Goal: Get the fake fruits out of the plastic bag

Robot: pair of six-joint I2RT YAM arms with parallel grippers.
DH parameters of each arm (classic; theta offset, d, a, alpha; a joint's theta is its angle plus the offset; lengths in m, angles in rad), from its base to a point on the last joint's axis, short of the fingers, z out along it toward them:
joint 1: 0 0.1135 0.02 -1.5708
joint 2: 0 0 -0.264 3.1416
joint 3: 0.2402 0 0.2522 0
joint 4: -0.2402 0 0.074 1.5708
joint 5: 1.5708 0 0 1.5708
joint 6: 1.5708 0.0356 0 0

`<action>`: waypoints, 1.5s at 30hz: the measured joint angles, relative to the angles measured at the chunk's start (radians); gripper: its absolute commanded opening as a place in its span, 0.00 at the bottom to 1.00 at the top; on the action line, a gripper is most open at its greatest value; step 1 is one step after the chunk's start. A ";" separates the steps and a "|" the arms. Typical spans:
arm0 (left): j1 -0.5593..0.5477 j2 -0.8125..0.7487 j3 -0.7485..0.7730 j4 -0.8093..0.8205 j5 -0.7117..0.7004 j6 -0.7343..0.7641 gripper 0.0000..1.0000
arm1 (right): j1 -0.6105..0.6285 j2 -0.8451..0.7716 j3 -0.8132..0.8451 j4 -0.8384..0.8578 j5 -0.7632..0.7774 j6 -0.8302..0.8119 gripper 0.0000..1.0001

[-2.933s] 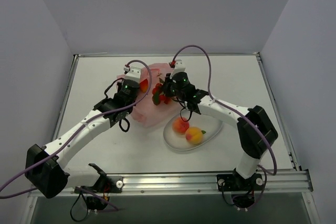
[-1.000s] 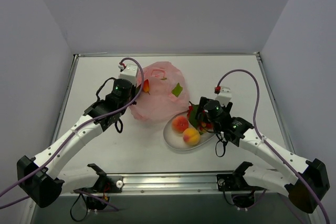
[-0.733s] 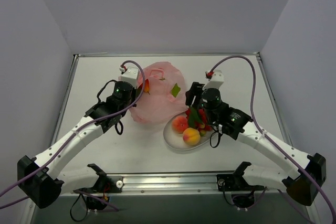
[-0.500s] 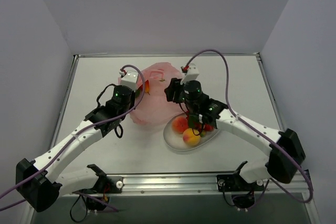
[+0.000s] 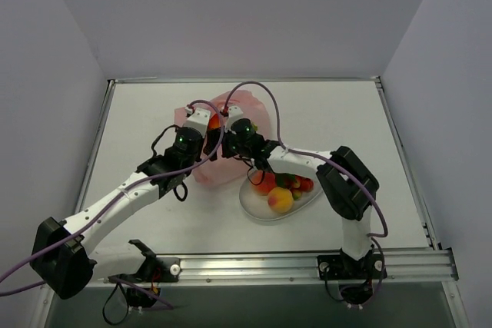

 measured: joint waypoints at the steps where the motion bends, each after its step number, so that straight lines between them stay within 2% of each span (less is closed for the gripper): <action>1: 0.000 0.004 -0.009 0.007 0.000 0.003 0.02 | 0.000 0.023 0.022 0.008 -0.004 -0.001 0.87; 12: -0.001 0.034 -0.031 0.039 0.050 0.006 0.02 | -0.021 0.232 0.198 0.113 -0.067 0.021 0.90; 21: -0.032 0.035 -0.026 0.024 0.093 -0.006 0.02 | -0.029 0.335 0.251 0.180 -0.003 0.071 0.90; 30: -0.090 0.084 0.100 -0.035 0.145 -0.027 0.02 | -0.041 0.413 0.349 0.228 0.008 0.116 0.90; 45: -0.118 0.193 0.233 -0.085 0.192 -0.037 0.02 | 0.002 0.499 0.390 0.291 -0.031 0.179 0.89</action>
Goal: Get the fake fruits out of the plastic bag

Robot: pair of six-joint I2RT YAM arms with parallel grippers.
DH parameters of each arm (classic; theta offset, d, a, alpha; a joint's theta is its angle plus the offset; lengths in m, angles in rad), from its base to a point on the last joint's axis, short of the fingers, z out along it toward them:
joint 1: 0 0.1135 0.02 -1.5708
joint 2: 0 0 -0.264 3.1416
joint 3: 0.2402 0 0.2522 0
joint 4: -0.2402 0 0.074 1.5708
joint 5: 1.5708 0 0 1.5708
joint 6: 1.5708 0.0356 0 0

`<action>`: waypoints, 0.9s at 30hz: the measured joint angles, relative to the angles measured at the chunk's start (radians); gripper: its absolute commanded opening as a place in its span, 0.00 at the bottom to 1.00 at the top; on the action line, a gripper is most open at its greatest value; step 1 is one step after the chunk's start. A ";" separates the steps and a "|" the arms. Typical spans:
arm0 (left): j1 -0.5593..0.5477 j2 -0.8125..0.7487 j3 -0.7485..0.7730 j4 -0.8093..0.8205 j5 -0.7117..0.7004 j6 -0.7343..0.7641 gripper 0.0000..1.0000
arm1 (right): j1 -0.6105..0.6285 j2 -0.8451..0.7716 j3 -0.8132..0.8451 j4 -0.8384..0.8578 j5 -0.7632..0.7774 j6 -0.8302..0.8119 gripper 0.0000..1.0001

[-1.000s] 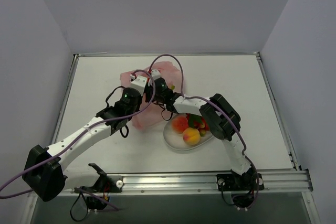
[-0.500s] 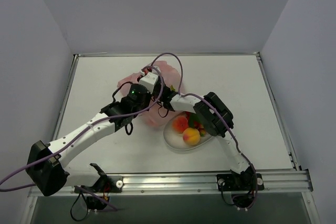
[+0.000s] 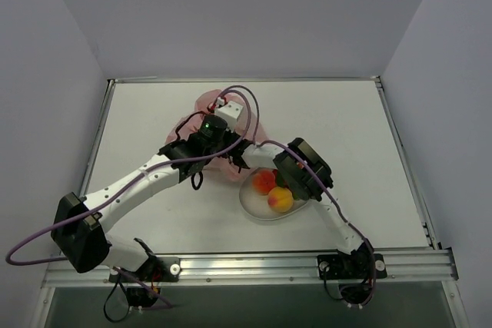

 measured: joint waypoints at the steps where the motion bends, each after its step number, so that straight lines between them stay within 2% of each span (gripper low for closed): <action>1: -0.001 0.011 0.009 -0.014 0.002 -0.002 0.02 | 0.005 0.008 0.006 0.001 -0.008 0.000 0.88; 6: -0.021 0.079 0.068 -0.054 -0.008 -0.002 0.02 | 0.005 0.039 0.026 0.020 -0.020 0.002 0.83; 9: -0.030 0.105 0.099 -0.070 -0.018 -0.002 0.02 | 0.003 0.040 0.026 0.021 -0.021 0.001 0.73; 10: -0.031 0.107 0.105 -0.074 -0.019 -0.002 0.02 | 0.003 0.040 0.026 0.021 -0.021 0.001 0.62; 12: -0.031 0.107 0.114 -0.082 -0.019 -0.003 0.02 | 0.004 0.040 0.026 0.021 -0.021 -0.001 0.55; 13: -0.031 0.107 0.117 -0.088 -0.019 -0.003 0.02 | 0.004 0.040 0.026 0.022 -0.020 0.000 0.47; 15: -0.032 0.106 0.121 -0.095 -0.019 -0.003 0.02 | 0.004 0.040 0.026 0.021 -0.020 0.002 0.38; 18: -0.033 0.089 0.120 -0.111 -0.024 -0.004 0.02 | 0.005 0.039 0.025 0.021 -0.020 -0.002 0.29; 22: -0.037 0.002 0.089 -0.119 -0.056 -0.003 0.02 | 0.005 0.016 -0.002 0.012 -0.019 -0.011 0.24; 27: -0.033 -0.154 -0.011 -0.142 -0.144 -0.006 0.02 | -0.005 -0.061 -0.084 -0.018 -0.011 -0.028 0.23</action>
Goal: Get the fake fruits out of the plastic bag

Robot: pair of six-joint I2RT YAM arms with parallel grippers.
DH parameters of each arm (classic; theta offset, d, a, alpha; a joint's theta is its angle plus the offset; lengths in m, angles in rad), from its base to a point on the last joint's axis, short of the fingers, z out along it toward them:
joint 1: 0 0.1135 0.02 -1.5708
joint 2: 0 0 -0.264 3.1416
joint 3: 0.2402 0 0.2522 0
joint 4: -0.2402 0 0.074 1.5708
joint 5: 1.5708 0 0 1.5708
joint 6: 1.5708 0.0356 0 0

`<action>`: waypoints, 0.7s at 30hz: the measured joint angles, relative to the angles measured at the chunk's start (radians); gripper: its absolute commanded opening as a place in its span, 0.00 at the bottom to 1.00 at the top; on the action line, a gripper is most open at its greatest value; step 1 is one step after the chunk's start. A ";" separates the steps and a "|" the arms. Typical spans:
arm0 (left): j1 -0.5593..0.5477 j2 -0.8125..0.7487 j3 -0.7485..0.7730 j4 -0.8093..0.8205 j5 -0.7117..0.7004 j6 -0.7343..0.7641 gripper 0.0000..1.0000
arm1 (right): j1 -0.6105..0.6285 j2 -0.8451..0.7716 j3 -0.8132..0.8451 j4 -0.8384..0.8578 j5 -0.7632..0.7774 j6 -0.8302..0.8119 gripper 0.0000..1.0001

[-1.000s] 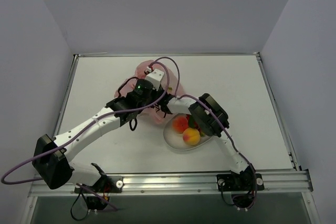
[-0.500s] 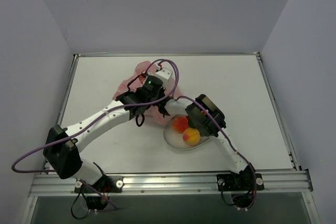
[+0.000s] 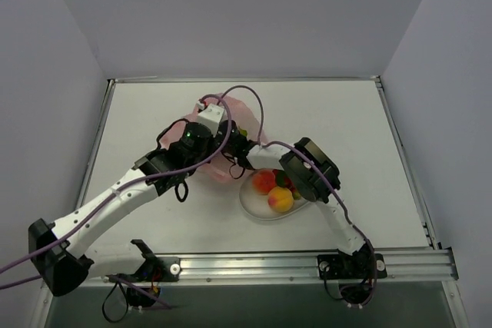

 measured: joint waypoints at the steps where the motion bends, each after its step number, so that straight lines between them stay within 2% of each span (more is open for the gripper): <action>1: 0.010 -0.022 -0.014 -0.016 -0.010 -0.003 0.02 | -0.002 -0.015 -0.013 -0.002 0.000 -0.002 0.22; 5: 0.063 -0.054 -0.047 -0.064 -0.042 -0.023 0.02 | -0.016 -0.076 -0.055 -0.009 0.000 -0.006 0.17; 13: 0.161 -0.010 -0.079 -0.142 -0.053 -0.077 0.02 | -0.032 -0.219 -0.163 -0.025 0.007 -0.020 0.17; 21: 0.177 0.025 -0.079 -0.150 -0.060 -0.104 0.02 | -0.029 -0.386 -0.329 -0.043 0.005 -0.036 0.17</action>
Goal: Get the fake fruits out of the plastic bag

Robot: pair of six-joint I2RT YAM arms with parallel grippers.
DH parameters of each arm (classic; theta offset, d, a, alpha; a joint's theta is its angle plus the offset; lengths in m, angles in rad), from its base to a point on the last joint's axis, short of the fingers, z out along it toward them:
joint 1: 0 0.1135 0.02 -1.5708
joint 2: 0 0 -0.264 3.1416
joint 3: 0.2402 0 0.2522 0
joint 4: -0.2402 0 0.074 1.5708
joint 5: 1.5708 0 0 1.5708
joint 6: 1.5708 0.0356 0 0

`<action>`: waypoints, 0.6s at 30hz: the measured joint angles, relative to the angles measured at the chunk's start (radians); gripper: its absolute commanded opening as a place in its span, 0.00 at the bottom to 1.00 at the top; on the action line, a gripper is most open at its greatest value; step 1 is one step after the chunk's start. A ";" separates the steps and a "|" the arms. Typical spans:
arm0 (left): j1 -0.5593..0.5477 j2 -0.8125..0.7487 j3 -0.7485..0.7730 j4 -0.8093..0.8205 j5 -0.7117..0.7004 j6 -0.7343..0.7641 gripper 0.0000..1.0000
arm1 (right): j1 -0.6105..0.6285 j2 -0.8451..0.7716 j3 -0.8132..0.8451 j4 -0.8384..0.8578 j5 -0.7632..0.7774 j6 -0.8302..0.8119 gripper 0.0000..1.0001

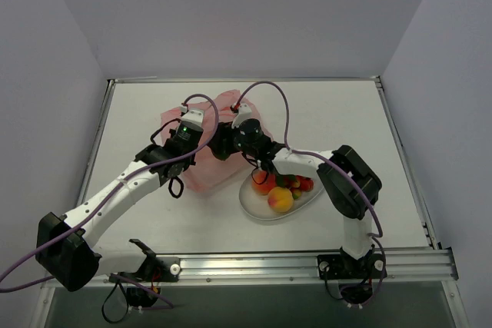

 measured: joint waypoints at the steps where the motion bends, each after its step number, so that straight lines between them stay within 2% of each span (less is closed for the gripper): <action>1: 0.002 0.000 0.000 0.003 0.000 -0.001 0.02 | 0.002 -0.024 -0.026 -0.004 -0.002 -0.004 0.17; 18: 0.018 -0.018 -0.017 0.019 0.021 -0.003 0.02 | 0.112 -0.352 -0.297 -0.200 0.014 -0.166 0.20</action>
